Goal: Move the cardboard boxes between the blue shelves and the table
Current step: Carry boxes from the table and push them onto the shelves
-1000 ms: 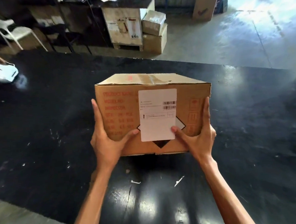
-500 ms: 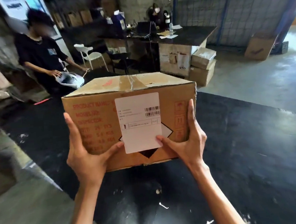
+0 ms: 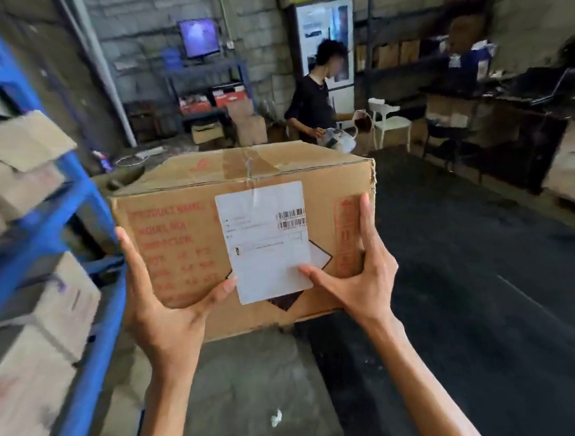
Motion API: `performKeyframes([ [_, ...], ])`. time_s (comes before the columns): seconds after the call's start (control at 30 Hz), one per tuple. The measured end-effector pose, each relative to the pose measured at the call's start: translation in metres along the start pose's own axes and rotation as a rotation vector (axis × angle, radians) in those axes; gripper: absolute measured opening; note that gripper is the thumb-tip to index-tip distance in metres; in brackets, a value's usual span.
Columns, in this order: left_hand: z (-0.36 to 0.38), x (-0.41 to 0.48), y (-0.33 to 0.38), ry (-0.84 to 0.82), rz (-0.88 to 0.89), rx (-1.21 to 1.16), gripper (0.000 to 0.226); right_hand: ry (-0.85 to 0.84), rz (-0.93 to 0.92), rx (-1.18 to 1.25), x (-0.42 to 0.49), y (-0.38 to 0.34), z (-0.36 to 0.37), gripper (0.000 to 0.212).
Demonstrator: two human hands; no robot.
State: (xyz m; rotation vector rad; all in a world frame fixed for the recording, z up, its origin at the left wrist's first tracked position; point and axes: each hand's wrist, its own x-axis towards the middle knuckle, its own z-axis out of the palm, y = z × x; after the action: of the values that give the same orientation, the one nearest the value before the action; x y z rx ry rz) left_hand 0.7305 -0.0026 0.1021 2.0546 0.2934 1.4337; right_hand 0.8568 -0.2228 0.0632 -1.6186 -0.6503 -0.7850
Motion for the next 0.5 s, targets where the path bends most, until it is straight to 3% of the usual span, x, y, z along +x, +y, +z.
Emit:
performKeyframes([
  [0.3, -0.194, -0.046, 0.0, 0.305, -0.121, 0.256, 0.136, -0.293, -0.053, 0.322, -0.051, -0.122, 0.098, 0.122],
  [0.5, -0.282, -0.092, 0.025, 0.471, -0.239, 0.401, 0.139, -0.428, -0.115, 0.494, -0.095, -0.189, 0.13, 0.122],
])
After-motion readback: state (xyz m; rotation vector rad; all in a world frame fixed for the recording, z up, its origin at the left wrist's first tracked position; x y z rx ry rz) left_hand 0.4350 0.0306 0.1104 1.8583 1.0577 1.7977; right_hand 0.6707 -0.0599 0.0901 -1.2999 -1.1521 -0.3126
